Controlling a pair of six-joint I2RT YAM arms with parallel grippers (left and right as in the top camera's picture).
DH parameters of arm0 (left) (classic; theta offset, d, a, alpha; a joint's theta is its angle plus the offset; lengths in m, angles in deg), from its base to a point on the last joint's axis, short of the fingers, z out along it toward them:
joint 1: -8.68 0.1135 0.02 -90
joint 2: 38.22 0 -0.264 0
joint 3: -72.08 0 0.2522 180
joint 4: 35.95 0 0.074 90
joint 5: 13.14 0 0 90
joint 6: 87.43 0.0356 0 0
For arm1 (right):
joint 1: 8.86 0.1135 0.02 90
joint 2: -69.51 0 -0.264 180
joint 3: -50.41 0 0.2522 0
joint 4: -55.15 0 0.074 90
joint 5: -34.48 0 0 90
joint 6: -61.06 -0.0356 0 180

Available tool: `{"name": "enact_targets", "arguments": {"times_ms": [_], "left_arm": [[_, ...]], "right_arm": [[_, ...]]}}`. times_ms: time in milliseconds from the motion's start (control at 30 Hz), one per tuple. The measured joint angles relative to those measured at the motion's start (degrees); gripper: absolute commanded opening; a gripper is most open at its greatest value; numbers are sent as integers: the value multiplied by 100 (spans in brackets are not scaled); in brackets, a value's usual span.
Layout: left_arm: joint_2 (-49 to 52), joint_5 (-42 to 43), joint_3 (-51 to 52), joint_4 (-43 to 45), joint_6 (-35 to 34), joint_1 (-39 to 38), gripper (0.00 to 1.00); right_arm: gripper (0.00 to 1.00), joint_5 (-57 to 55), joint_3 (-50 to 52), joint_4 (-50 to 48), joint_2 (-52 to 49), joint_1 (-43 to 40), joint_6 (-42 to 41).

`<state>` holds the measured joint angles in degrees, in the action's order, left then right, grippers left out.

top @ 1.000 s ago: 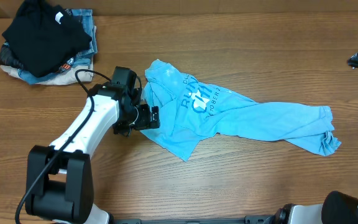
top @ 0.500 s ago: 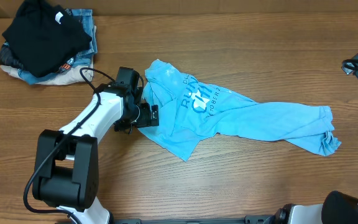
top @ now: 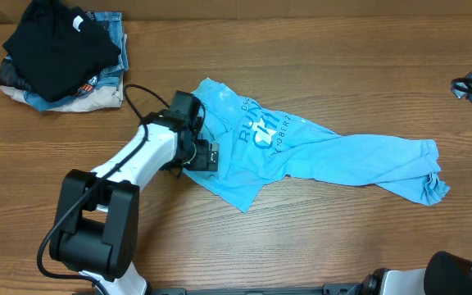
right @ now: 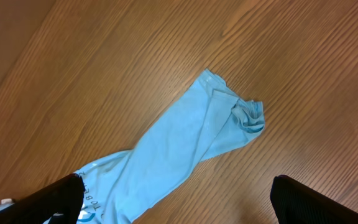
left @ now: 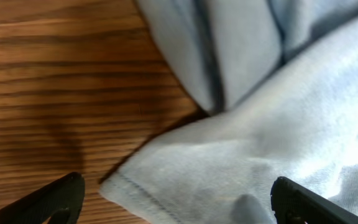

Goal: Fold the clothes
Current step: 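Reach the left gripper to the T-shirt's left edge and grasp it, then reach the right gripper to the T-shirt's right sleeve end and grasp it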

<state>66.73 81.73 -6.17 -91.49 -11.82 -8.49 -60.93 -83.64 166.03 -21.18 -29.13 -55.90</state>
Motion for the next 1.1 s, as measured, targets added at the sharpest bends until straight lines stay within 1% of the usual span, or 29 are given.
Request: {"name": "enact_targets", "arguments": {"times_ms": [267, 367, 433, 467, 500, 567, 667, 767, 933, 1100], "left_arm": [[103, -267, -2, -13, 13, -81, 96], [245, -361, -52, -42, 90, -85, 94], [299, -400, -107, -68, 107, -85, 89], [321, -413, -127, -76, 109, -85, 84], [339, -433, -142, -85, 111, -85, 77], [363, -485, -164, -81, 111, -79, 53], [385, -518, -190, -81, 142, -70, 21], [407, -461, -216, -114, 136, -70, 4], [415, -367, -236, -125, 96, -74, 4], [415, -363, -236, -116, -9, -72, 4]], "right_arm": [[100, -59, 0, 2, 0, 2, -4], [100, -59, 2, 0, 0, 2, 0], [100, -61, 2, -2, 0, 2, 0], [100, -63, 2, 2, 0, 2, 0], [100, -63, 4, 2, 0, 2, -2], [100, -61, 4, 0, 0, 2, -2], [100, -68, 4, 2, 0, 2, 2], [100, -168, 4, 0, 0, 0, -48], [100, -431, 234, -105, 0, -177, -365], [100, -501, 1106, -654, 0, -793, -498]]}}
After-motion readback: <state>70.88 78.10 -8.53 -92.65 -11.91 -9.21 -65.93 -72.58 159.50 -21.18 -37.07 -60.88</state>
